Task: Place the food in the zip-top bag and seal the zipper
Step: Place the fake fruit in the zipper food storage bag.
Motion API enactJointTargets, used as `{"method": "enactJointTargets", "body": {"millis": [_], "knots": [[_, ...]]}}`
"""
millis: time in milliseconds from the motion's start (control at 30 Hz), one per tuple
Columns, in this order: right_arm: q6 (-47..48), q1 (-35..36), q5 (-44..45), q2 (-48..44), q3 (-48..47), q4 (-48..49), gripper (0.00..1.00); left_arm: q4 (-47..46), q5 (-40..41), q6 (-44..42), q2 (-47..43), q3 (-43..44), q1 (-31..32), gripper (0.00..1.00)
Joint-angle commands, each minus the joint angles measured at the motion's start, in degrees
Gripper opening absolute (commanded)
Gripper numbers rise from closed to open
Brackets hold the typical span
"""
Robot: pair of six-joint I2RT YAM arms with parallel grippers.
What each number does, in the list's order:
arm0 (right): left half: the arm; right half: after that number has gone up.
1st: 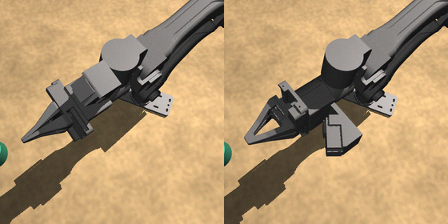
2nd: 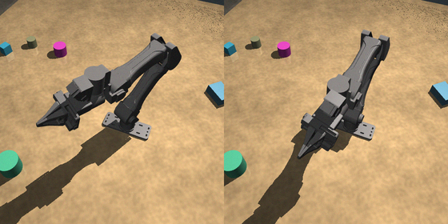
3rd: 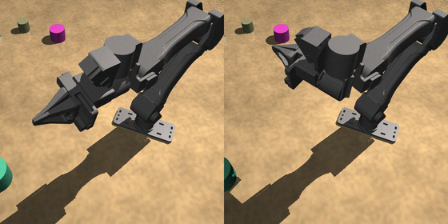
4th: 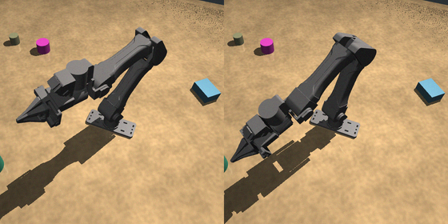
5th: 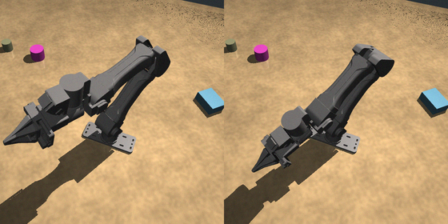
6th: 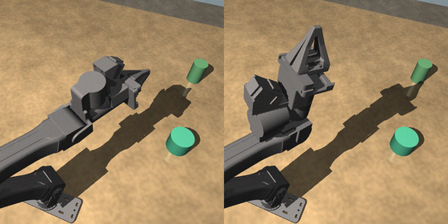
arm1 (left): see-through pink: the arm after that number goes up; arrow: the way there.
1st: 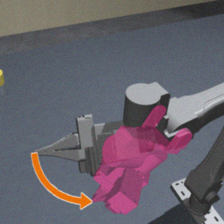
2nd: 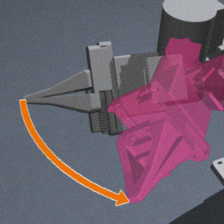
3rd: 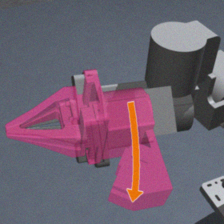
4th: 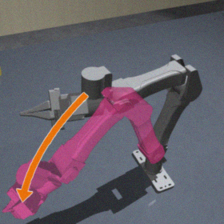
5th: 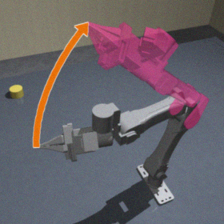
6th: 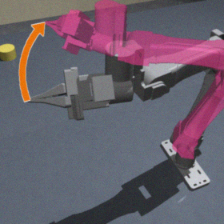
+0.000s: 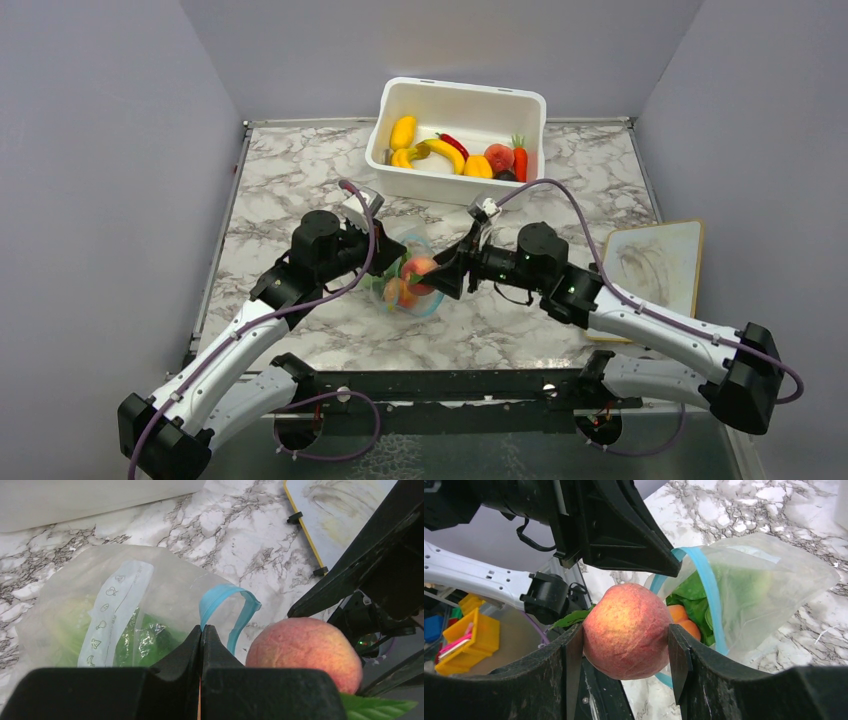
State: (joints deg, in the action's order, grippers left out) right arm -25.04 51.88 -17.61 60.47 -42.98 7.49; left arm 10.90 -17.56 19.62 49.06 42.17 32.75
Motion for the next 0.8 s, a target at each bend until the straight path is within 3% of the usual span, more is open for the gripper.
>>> {"method": "enactJointTargets", "body": {"millis": [0, 167, 400, 767], "knots": [[5.23, 3.14, 11.36, 2.02, -0.18, 1.98, 0.28, -3.01, -1.88, 2.35, -0.77, 0.43, 0.21, 0.0], [11.33, 4.31, 22.73, 4.02, 2.74, 7.18, 0.28, -2.84, -1.74, 2.31, -1.61, 0.04, 0.2, 0.0], [21.03, 7.59, 28.93, 7.55, 8.08, 19.96, 0.28, -3.07, -2.16, 2.65, -2.45, -0.42, 0.25, 0.0], [23.48, 9.58, 35.61, 14.2, 12.77, 38.42, 0.25, -4.24, -4.22, 2.88, -2.59, -0.81, 0.23, 0.0]]}}
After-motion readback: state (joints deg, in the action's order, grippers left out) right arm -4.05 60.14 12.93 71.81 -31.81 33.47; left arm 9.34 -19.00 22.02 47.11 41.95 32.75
